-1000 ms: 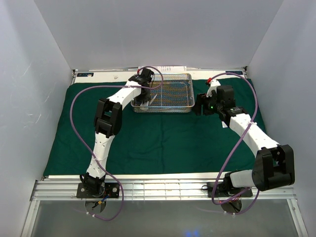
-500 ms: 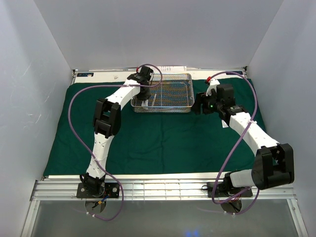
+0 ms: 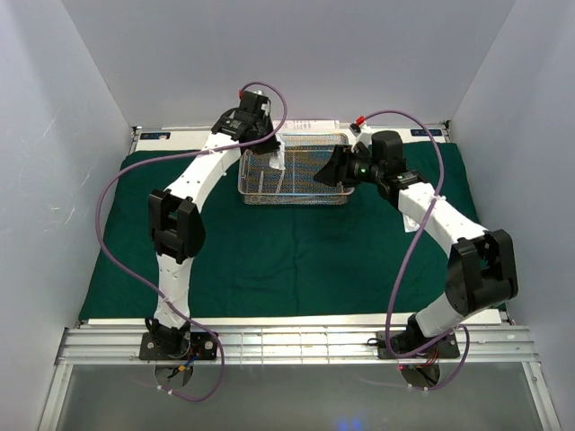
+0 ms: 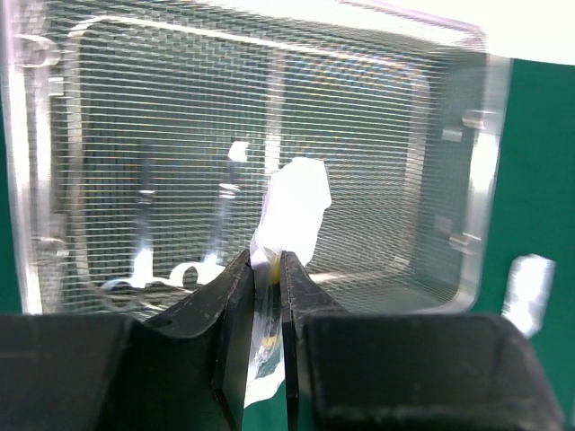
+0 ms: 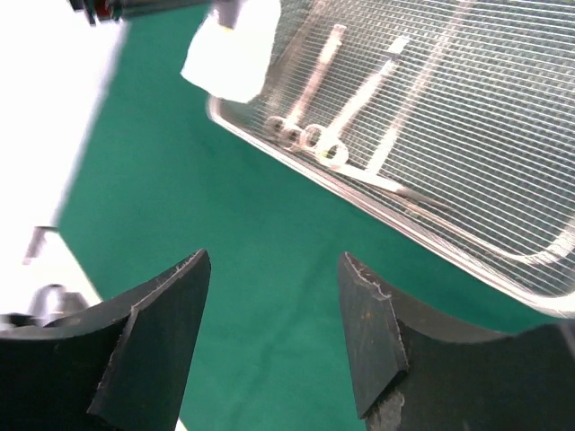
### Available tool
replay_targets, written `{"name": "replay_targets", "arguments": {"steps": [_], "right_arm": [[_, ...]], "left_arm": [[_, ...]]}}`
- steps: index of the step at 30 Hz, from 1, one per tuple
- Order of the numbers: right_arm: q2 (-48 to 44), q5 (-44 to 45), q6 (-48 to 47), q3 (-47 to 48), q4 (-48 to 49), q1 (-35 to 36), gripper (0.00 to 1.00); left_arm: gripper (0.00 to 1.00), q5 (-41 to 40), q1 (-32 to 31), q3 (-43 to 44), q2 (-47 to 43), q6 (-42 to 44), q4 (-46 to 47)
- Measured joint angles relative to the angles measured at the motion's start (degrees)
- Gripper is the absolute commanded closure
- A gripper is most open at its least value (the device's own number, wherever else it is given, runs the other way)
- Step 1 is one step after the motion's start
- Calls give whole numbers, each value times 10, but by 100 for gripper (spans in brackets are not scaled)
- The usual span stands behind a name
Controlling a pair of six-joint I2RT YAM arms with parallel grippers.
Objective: Open and lay out the surgical kit
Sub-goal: Place the medical item in the surgical kit.
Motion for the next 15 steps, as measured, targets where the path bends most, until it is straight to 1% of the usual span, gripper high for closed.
{"name": "replay_targets", "arguments": {"steps": [7, 15], "right_arm": [[75, -65, 112, 47, 72, 12, 37], [141, -99, 177, 94, 121, 17, 37]], "left_arm": [[73, 87, 0, -27, -46, -29, 30], [73, 156, 0, -70, -77, -57, 51]]}}
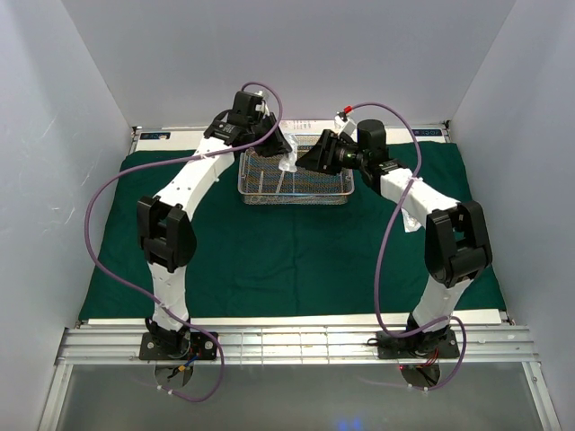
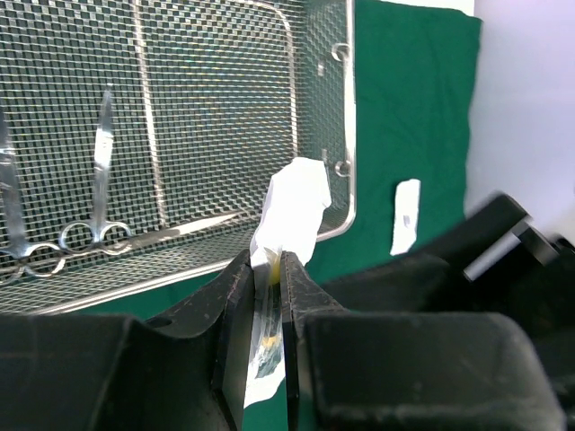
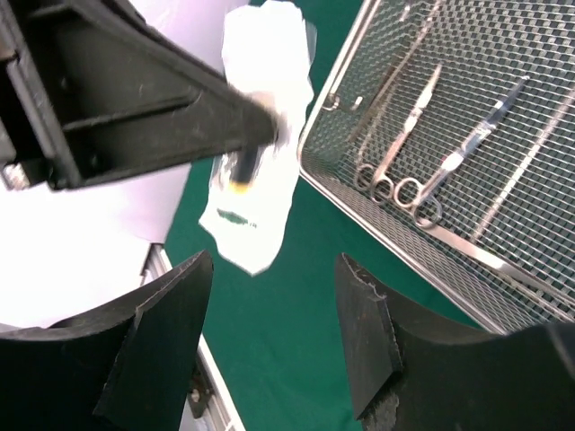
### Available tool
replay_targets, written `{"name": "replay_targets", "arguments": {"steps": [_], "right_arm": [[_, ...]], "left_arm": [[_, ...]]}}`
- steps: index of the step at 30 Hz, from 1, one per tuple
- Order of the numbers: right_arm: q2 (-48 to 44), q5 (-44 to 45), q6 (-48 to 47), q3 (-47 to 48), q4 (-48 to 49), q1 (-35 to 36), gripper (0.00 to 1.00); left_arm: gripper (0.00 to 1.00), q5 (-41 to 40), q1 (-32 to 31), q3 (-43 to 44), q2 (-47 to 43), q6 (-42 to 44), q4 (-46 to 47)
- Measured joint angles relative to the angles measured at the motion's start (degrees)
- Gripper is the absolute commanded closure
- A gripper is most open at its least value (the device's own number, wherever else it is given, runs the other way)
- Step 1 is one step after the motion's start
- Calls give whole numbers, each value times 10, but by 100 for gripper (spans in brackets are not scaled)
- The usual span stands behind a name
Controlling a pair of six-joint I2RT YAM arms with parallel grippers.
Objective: Open and lay out the surgical kit
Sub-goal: Place the medical item in the surgical kit.
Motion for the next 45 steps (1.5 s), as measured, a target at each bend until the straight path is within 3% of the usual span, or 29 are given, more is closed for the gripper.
{"name": "replay_targets", "arguments": {"steps": [12, 25, 32, 38, 45], "right_arm": [[55, -54, 46, 30, 65, 5, 53], [59, -85, 60, 34, 95, 7, 92], [59, -85, 57, 34, 92, 7, 92], [59, -85, 52, 24, 85, 8, 74], [59, -87, 50, 22, 86, 8, 64]], "left_arm": [[73, 28, 0, -29, -16, -7, 22], [73, 37, -3, -42, -19, -7, 28], [73, 38, -3, -42, -21, -7, 29], [72, 38, -3, -43, -29, -3, 31], [73, 41, -3, -44, -34, -3, 36]]}}
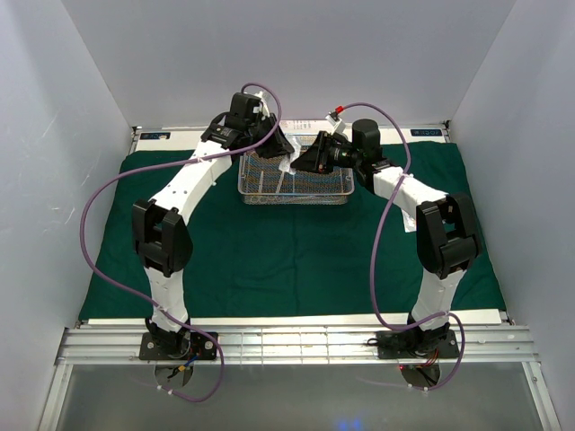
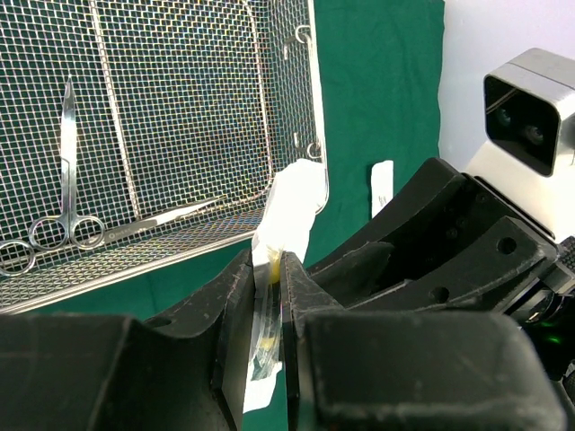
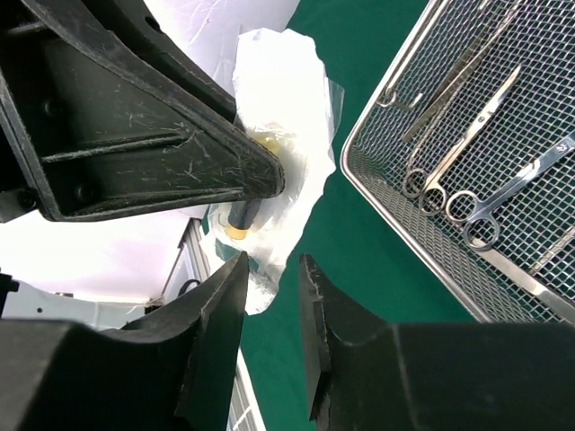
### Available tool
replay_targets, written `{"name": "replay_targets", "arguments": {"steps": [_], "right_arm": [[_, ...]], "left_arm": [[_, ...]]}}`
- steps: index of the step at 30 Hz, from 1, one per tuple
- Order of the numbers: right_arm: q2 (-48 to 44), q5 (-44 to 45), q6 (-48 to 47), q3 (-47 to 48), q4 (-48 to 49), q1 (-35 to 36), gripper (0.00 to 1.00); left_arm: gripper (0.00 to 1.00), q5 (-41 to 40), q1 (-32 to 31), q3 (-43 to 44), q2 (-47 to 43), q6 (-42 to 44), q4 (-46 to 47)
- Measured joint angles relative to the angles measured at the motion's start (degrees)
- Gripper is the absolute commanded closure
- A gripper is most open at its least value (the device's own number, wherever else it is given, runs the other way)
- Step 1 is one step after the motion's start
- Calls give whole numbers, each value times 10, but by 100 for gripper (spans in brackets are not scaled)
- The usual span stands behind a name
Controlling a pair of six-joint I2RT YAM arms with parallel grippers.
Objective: Open and lay out the surgical kit
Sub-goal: Place the medical item in the surgical kit.
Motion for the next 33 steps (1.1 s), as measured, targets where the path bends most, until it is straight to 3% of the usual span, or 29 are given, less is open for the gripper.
{"name": "replay_targets", "arguments": {"steps": [11, 21, 24, 28, 33], "right_arm": [[0, -35, 37, -12, 53, 0, 65], [0, -40, 40, -13, 64, 0, 92], [0, -38, 37, -14, 57, 0, 92], [0, -33, 23, -15, 44, 0, 92], [-1, -24, -31, -15, -12, -5, 92]], "left_arm": [[72, 6, 0, -26, -2, 0, 9], [72, 10, -1, -27, -2, 0, 18], [70, 10, -1, -28, -5, 1, 19], [55, 10, -1, -28, -9, 6, 19], [22, -1, -1, -28, -13, 20, 18]]}}
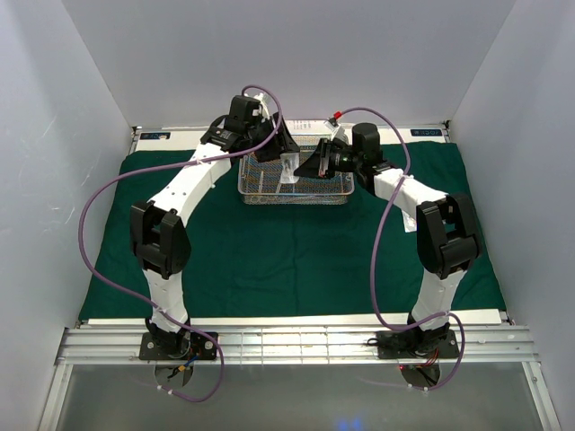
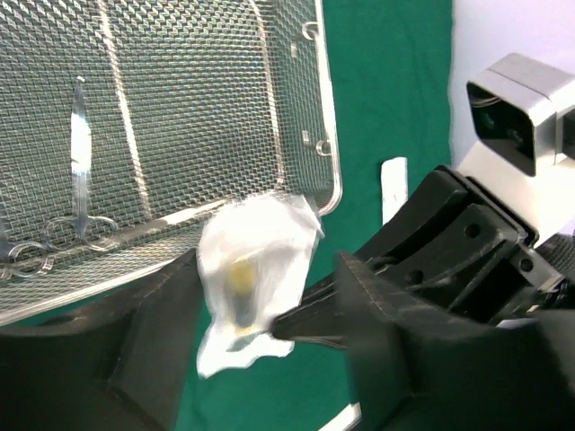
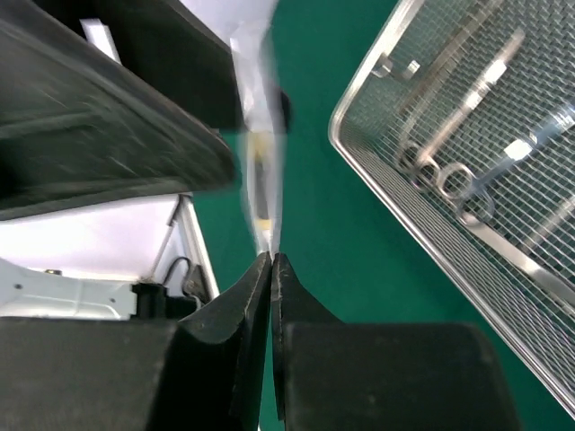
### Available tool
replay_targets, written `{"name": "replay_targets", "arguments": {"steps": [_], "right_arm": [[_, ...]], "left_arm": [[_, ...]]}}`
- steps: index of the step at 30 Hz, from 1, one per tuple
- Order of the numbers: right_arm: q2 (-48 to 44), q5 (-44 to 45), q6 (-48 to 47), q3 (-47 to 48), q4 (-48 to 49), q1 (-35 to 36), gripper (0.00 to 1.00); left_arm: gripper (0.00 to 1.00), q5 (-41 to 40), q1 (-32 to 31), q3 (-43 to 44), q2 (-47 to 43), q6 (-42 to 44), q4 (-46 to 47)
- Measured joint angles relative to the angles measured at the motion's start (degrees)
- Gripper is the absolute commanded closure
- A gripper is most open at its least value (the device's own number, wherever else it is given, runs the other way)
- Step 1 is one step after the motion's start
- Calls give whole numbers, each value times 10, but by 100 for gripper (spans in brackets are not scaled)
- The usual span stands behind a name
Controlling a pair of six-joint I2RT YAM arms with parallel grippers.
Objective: Open and lay out the surgical kit
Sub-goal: Place the medical item in the surgical kit.
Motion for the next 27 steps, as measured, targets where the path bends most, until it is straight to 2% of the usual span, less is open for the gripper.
{"name": "replay_targets", "arguments": {"steps": [4, 7, 13, 19, 23, 27], "right_arm": [[-19, 10, -71, -10, -77, -12, 92], [-59, 14, -123, -35, -129, -32, 92], [-154, 15, -219, -99, -234, -113, 92], [-212, 64, -306, -164, -346, -219, 92], [-221, 117, -333, -188, -402, -259, 92], [-199, 137, -351, -188, -424, -261, 92]], "left_arm": [[9, -22, 0, 1, 0, 11, -7], [7, -39, 3, 2, 0, 22, -15], [6, -80, 23, -2, -8, 45, -30], [6, -132, 79, -67, -57, 67, -36], [6, -174, 113, -115, -83, 81, -34], [6, -193, 119, -151, -85, 90, -34]]}}
